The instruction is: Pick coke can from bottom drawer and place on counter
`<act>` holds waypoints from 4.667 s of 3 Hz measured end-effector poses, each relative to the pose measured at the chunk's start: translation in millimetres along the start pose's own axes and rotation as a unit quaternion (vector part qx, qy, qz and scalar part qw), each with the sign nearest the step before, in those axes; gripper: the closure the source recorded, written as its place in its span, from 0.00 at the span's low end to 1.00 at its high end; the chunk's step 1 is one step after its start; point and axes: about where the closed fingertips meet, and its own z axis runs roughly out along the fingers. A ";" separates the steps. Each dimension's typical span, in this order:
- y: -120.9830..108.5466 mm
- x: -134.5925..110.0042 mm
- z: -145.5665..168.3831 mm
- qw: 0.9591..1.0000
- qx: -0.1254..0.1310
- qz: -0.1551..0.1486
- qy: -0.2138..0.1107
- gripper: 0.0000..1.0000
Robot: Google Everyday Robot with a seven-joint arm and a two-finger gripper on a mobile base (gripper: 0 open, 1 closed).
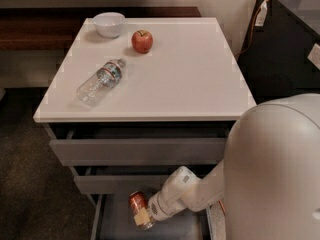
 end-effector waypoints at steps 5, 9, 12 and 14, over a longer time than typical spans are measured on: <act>-77.0 -11.2 -80.2 0.981 0.008 -0.194 -0.009 1.00; -86.5 30.1 -237.3 0.967 -0.016 -0.254 0.010 1.00; -92.6 68.6 -328.5 0.966 -0.031 -0.254 0.035 1.00; -105.2 105.7 -383.9 0.960 -0.047 -0.275 0.028 1.00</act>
Offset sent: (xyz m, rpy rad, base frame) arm -0.0339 -0.0009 0.0306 -0.0571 -0.0477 0.2595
